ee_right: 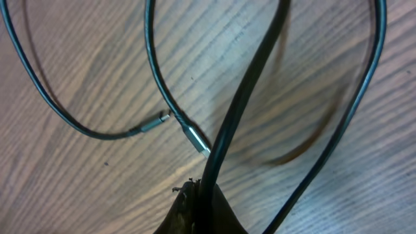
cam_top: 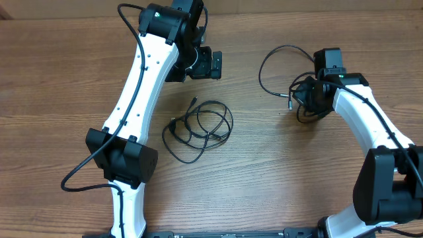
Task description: Untangle cables
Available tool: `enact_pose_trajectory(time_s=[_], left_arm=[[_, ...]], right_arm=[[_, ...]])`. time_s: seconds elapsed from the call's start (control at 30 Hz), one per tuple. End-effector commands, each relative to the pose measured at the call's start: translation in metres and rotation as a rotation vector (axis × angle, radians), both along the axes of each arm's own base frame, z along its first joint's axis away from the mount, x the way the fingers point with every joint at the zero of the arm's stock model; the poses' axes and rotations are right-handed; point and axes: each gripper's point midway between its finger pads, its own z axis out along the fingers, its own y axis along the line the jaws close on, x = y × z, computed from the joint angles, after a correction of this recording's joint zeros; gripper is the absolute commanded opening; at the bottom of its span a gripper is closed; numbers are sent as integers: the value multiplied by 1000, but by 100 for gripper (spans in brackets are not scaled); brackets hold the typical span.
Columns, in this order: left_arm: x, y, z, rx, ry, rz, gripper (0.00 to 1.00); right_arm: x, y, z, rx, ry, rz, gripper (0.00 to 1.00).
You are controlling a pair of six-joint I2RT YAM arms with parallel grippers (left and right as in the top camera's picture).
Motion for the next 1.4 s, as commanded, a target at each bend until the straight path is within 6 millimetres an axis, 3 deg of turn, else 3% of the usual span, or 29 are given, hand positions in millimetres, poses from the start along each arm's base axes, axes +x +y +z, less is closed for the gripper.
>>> enact_pose_trajectory(time_s=[0.0,0.13,0.4,0.6,0.83,0.97,1.13,1.37], left_arm=[[-1,1,-4,11,3,-18,100],[-1,1,-4,13,6,-18,100],[-2,1,-4,14,9,-17,100],[-2,2,-4,14,8,-18,100],[-2,2,-4,15,8,-18,100],[-2,2,-4,14,8,-18,99],[-2,1,-4,14,8,-18,100],[-2,2,-4,15,10,-18,100]], right_arm=[[3,1,5,-3,-5,3,9],[-7,-6,2,-31,38,-11,4],[-24,-53,0,-109,103,-153,4],[-51,-116,13,-110,133,-359,4],[-93,-196,41,-76,86,-597,4],[-115,-227,49,-11,47,-696,4],[-134,-242,48,77,41,-786,4],[-132,-244,49,81,26,-805,4]])
